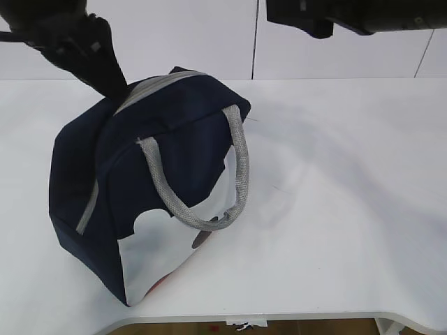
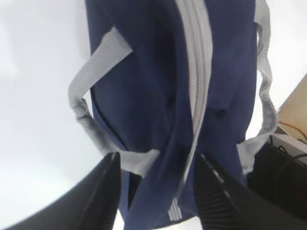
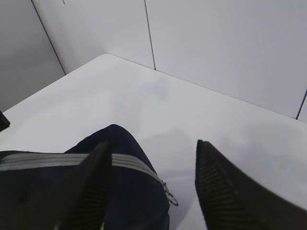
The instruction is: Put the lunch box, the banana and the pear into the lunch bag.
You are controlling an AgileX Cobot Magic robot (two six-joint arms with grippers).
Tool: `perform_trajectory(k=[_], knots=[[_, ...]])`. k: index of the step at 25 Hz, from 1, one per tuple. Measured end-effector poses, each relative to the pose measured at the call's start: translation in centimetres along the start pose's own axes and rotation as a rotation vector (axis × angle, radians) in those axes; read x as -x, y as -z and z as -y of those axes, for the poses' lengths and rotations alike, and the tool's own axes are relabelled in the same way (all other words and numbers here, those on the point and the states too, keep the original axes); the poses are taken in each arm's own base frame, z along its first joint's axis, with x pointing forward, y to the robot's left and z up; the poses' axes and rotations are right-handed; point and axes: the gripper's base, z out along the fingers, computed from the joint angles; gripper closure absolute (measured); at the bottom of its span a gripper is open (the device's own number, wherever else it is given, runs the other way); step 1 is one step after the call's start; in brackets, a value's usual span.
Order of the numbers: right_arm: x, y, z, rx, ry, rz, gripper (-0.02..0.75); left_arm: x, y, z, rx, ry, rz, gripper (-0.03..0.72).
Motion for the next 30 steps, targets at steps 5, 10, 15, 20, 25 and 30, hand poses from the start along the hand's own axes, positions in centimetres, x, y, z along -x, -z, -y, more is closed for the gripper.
perform_trajectory(k=[5, 10, 15, 20, 25, 30], knots=[[0.0, 2.0, -0.7, 0.0, 0.009, 0.021, 0.302, -0.8, 3.8, 0.8, 0.036, 0.076, 0.083, 0.312], [0.3, 3.9, -1.4, 0.001, 0.021, 0.053, 0.302, -2.3, 6.3, 1.8, 0.046, 0.123, 0.134, 0.318], [0.4, 6.2, -2.4, 0.021, 0.037, 0.084, 0.302, -7.0, 9.4, 3.8, 0.055, 0.134, 0.177, 0.319], [0.1, 8.0, -3.2, 0.041, 0.047, 0.104, 0.302, -11.4, 11.0, 5.5, 0.065, 0.126, 0.21, 0.321], [-1.1, 8.4, -3.4, 0.048, 0.039, 0.08, 0.302, -16.3, 11.1, 7.0, 0.067, 0.124, 0.216, 0.322], [-1.7, 8.3, -3.4, 0.051, 0.034, 0.063, 0.302, -21.3, 11.5, 8.6, 0.087, 0.11, 0.295, 0.322]])
